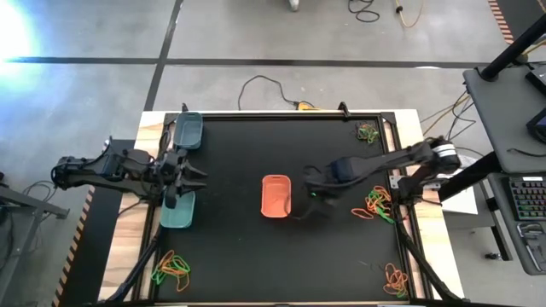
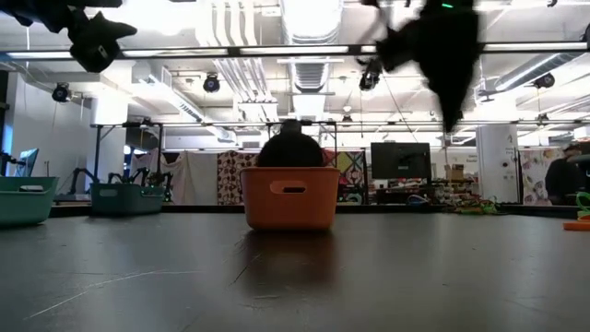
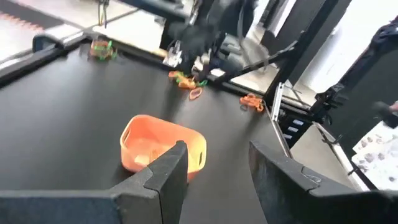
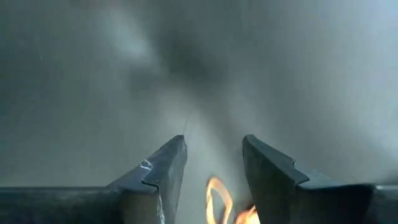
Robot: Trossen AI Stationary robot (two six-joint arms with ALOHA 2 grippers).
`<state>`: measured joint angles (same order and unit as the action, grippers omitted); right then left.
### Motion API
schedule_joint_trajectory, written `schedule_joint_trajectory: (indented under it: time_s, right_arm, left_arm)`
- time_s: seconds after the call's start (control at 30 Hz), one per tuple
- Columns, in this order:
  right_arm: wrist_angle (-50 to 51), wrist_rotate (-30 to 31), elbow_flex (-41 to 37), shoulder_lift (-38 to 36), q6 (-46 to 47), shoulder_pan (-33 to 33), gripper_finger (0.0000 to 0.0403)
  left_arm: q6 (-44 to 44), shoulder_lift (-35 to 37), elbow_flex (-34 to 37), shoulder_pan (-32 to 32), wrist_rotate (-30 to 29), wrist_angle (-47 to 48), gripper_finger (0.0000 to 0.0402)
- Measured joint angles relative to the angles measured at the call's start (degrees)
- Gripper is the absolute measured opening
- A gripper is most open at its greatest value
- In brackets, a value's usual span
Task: Sort rubber bands into baskets
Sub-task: Put the orange rubber band into the orange bin
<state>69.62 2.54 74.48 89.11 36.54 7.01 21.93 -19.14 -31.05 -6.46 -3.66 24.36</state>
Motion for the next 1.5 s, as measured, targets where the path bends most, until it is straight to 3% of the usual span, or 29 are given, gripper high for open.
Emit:
schedule_joint_trajectory:
  time_s: [0.2, 0.4, 0.87, 1.1, 1.4, 1.5]
  right_arm:
    - [-0.75, -3.89, -12.32, -1.81, 4.49, 2.51, 0.0187]
    - [-6.79, -8.41, -19.72, -1.01, 4.29, 2.20, 0.0215]
    - [-13.62, -13.16, -27.90, -0.05, 5.84, 2.21, 0.0198]
    - [-15.07, -12.44, -29.05, -0.12, 5.26, 2.07, 0.0147]
    - [-14.20, -9.31, -29.14, 0.82, 2.38, 2.12, 0.0019]
    - [-14.00, -8.99, -28.81, 0.83, 1.81, 2.12, 0.0013]
  left_arm:
    - [-1.92, -0.09, 0.00, 0.00, -0.04, -4.54, 0.0155]
    - [-1.85, -0.11, 0.00, 0.00, 0.12, -5.44, 0.0155]
    - [-1.92, -0.11, 0.00, 0.00, 1.70, -9.35, 0.0155]
    - [-1.92, -0.11, 0.00, 0.02, 1.51, -9.37, 0.0155]
    - [-1.94, -0.11, 0.00, 0.02, 1.27, -9.36, 0.0153]
    - [-1.91, 0.14, 0.00, 0.02, 1.25, -9.35, 0.0153]
